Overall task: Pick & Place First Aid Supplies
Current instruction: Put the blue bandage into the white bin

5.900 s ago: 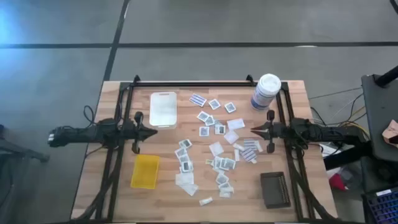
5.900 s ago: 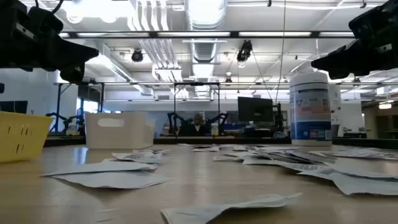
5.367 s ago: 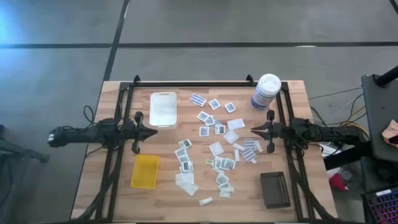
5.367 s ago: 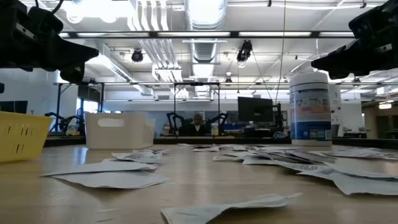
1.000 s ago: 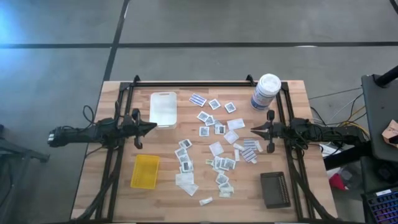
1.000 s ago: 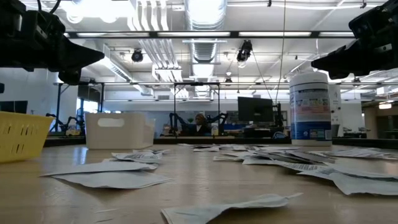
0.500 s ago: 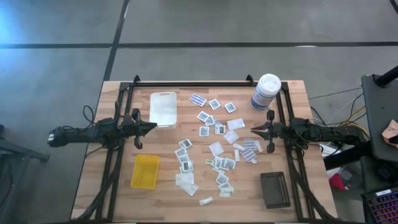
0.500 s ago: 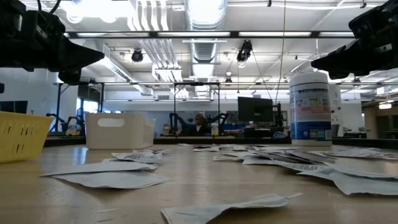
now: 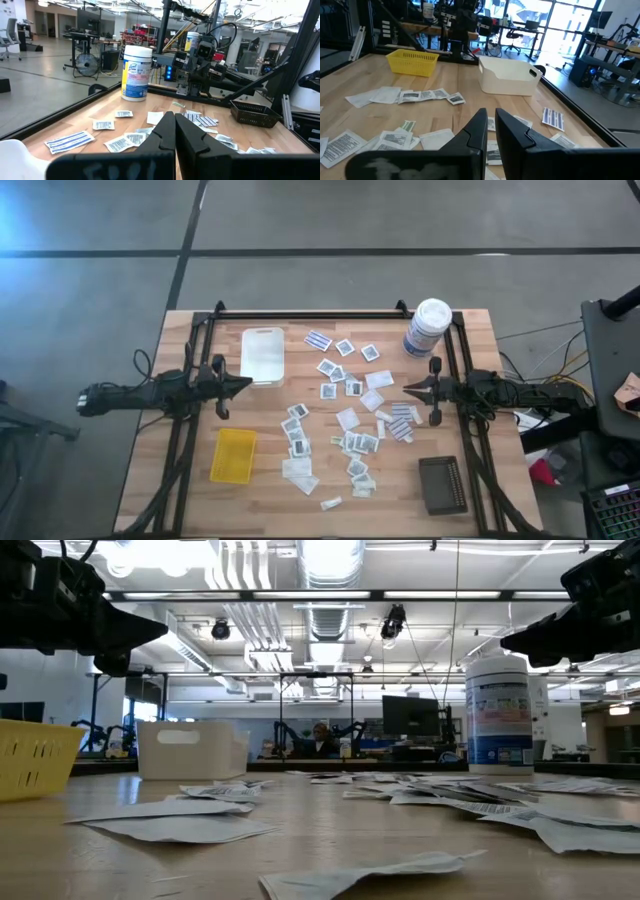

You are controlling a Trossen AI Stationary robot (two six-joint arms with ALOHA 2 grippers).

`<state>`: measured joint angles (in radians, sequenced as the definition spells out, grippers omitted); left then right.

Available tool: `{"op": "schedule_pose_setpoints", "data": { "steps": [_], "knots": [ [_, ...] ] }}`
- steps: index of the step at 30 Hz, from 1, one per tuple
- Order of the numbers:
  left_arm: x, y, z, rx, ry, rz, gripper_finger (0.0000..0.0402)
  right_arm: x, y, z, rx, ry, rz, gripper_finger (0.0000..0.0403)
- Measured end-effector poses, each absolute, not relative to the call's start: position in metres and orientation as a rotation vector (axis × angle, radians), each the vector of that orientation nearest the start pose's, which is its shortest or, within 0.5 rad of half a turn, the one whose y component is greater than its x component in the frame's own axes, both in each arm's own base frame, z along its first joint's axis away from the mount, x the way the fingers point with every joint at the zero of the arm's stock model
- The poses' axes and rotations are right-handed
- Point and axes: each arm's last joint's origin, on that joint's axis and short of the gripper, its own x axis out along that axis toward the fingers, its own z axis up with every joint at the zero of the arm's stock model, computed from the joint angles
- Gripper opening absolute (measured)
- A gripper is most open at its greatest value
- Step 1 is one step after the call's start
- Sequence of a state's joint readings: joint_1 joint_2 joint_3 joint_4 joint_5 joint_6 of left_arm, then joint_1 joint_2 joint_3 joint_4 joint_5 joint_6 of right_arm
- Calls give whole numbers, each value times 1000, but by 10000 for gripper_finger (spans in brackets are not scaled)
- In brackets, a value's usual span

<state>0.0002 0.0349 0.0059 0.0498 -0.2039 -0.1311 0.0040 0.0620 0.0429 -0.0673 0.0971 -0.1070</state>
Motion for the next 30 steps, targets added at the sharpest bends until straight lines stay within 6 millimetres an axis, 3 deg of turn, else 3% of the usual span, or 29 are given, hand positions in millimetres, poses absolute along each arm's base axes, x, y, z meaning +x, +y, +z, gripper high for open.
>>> {"op": "schedule_pose_setpoints", "data": {
  "steps": [9,20,30],
  "knots": [
    [99,6,168,-133,-35,203,0,99,-2,167,-97,90,-89,34],
    [99,6,168,-133,-35,203,0,99,-2,167,204,76,-102,34],
    [99,6,168,-127,-35,203,0,99,-3,175,153,-3,-96,34]
  ]
}}
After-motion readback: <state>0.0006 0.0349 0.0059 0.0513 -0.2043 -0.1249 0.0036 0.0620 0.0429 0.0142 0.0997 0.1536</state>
